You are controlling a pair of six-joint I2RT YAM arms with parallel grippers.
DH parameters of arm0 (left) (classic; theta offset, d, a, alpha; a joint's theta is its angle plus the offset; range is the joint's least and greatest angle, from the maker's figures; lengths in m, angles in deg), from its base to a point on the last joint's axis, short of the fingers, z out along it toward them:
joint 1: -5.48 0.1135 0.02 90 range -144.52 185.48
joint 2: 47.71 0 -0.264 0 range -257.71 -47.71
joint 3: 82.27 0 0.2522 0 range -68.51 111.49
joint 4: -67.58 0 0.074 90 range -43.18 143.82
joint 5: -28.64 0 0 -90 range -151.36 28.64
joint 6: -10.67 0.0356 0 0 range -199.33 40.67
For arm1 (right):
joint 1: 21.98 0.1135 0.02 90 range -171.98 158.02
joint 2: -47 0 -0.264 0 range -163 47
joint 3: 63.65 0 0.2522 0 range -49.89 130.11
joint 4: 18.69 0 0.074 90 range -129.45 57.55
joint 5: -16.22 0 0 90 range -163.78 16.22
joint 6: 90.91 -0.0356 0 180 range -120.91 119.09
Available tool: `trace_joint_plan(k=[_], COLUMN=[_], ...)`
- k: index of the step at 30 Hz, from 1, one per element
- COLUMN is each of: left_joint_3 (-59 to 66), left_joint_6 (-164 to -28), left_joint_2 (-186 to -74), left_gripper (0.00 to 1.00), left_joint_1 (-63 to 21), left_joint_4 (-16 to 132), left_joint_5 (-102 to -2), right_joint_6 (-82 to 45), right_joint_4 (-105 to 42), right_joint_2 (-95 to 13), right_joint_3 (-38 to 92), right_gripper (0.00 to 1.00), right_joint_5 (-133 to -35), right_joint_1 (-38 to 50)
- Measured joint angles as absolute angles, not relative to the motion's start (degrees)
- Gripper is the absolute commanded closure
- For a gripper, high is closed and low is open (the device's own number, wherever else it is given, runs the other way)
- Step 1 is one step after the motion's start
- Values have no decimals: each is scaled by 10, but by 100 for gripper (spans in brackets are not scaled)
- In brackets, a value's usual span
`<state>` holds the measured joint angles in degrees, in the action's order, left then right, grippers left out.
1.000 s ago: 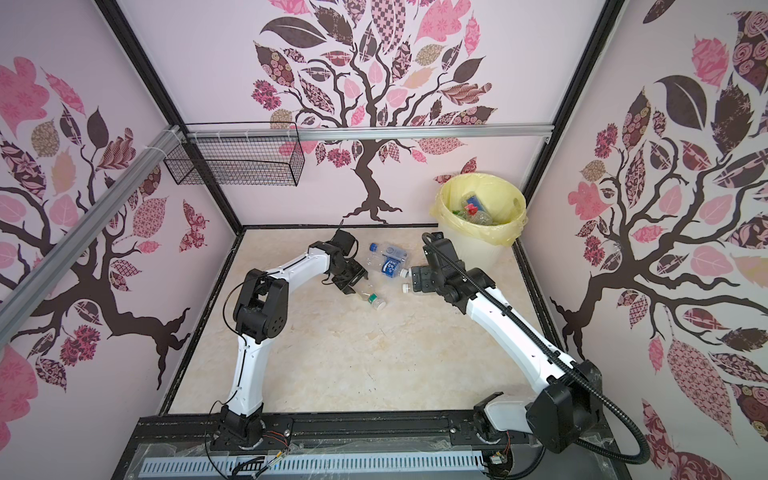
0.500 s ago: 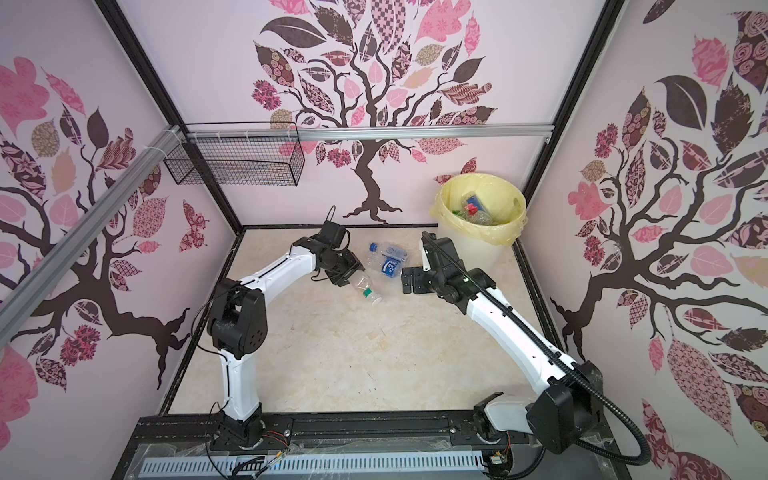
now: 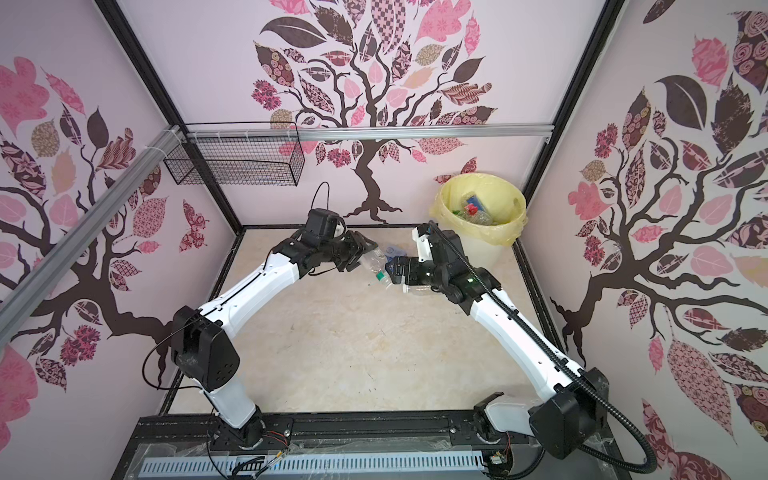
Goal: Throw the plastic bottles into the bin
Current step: 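Lift the clear bottle with the left gripper while the right gripper approaches it, then grasp the clear bottle's green-printed label with the right gripper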
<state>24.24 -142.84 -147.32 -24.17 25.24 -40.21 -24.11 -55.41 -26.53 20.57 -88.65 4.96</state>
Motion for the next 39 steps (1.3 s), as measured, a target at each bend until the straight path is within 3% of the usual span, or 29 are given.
trace_joint_plan(k=[11, 23, 33, 39], left_joint_3=[243, 243, 254, 260], left_joint_6=[-1475, -1514, -1530, -1531], left_joint_2=[-1458, -1458, -1458, -1455], left_gripper=[51, 50, 49, 49], left_joint_1=[-263, -288, -288, -287], left_joint_4=[274, 281, 288, 290], left_joint_5=[-393, -388, -381, -381], right_joint_6=[-240, -237, -243, -245], right_joint_4=[-511, -482, -462, -452], right_joint_2=[-265, -266, -268, -270], right_joint_3=[206, 205, 198, 198], right_gripper=[7, 21, 22, 28], right_joint_5=[-905, -918, -930, -931], right_joint_1=[50, 50, 57, 57])
